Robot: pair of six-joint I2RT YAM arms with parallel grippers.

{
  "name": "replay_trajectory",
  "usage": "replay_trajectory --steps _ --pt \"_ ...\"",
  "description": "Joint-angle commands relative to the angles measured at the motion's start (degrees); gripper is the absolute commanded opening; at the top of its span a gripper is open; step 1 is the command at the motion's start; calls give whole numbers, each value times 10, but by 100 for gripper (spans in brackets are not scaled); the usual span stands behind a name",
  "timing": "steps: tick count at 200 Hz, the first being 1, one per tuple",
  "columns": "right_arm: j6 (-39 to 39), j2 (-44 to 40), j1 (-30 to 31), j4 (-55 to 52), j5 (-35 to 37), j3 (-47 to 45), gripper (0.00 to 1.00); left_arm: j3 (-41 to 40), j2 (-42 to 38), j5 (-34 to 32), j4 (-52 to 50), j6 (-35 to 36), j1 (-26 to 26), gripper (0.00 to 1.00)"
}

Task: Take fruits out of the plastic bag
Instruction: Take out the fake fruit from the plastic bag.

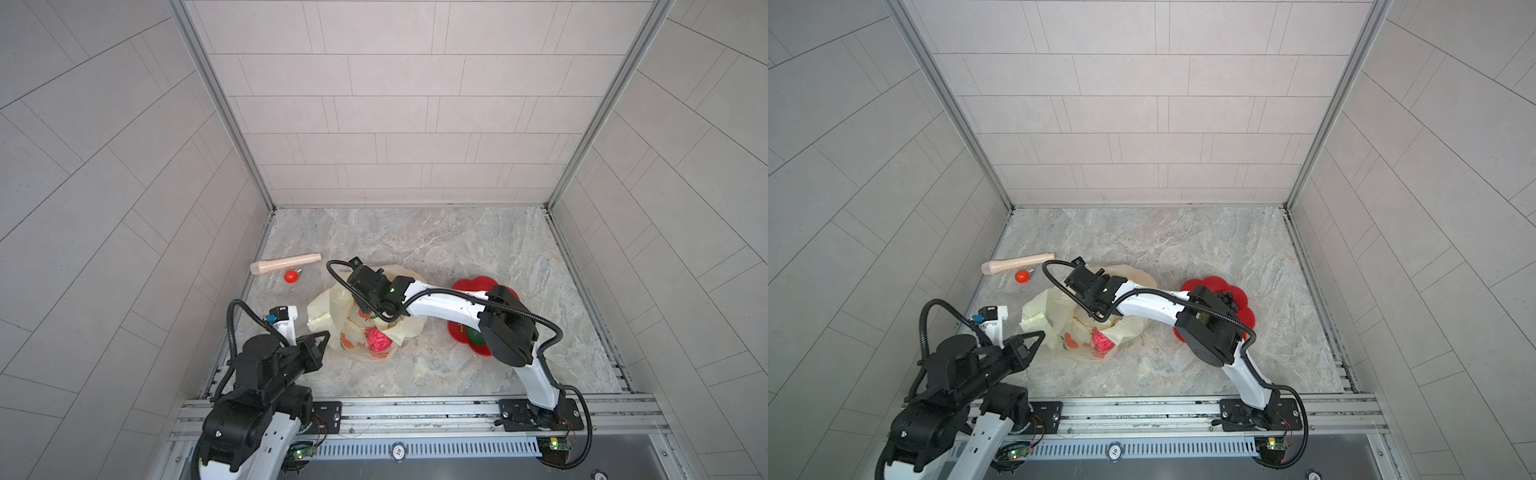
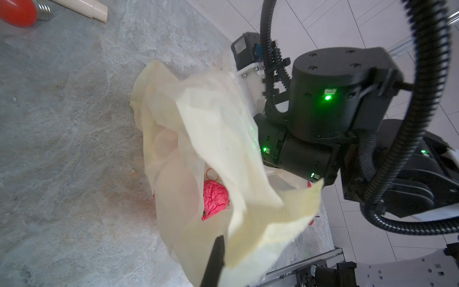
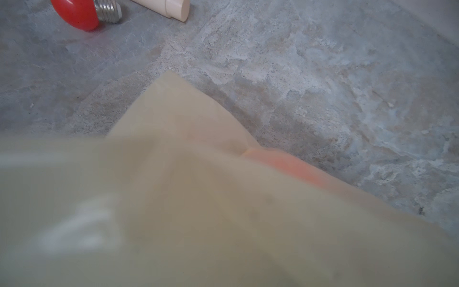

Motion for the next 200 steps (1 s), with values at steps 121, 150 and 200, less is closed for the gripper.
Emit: replay_trajectory --steps 121,150,200 --pt "1 70 -48 -50 13 51 72 8 36 -3 70 12 -1 2" --pt "1 90 -55 -52 8 65 73 7 30 -7 70 13 0 2" --pt "5 77 -68 44 -36 19 73 5 30 -12 70 12 0 2"
